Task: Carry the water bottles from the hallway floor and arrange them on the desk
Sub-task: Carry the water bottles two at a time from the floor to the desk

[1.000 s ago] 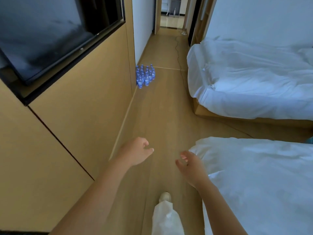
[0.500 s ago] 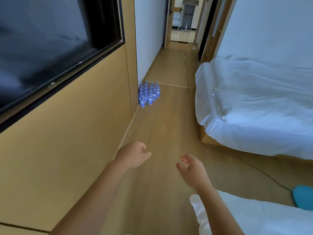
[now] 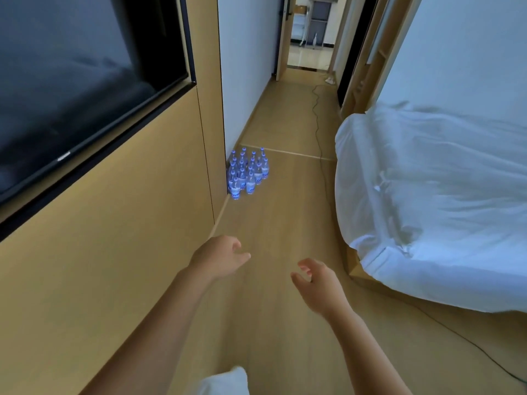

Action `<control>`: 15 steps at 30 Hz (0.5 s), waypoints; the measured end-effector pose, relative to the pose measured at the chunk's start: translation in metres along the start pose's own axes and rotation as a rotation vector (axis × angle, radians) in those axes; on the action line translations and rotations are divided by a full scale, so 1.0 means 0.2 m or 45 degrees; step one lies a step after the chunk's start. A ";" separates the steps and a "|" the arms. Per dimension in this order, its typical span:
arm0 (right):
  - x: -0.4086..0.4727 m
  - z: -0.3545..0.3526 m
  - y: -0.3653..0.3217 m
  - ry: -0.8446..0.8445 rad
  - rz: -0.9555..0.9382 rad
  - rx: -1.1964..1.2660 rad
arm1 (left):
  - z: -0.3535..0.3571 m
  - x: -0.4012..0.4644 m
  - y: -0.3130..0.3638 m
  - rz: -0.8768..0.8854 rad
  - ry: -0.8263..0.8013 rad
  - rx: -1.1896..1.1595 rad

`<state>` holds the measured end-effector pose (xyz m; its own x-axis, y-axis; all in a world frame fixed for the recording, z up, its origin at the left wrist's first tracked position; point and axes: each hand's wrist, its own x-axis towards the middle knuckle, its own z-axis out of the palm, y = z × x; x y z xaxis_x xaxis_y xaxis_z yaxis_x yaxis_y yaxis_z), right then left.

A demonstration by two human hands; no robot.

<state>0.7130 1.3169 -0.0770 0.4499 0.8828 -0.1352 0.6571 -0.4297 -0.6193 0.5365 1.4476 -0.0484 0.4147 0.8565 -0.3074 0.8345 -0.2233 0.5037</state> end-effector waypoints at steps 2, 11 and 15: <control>0.21 -0.01 -0.05 0.003 0.014 -0.002 | -0.10 0.22 0.02 -0.007 0.001 -0.017; 0.97 -0.02 -0.09 -0.028 0.113 -0.007 | -0.22 1.00 0.08 -0.033 -0.120 -0.022; 1.32 -0.03 -0.05 -0.059 0.136 -0.011 | -0.24 1.32 0.10 -0.072 -0.139 -0.027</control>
<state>0.8282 1.5532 -0.1019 0.4890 0.8397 -0.2360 0.6120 -0.5231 -0.5931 0.6453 1.6913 -0.0813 0.4054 0.8112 -0.4215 0.8502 -0.1652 0.4999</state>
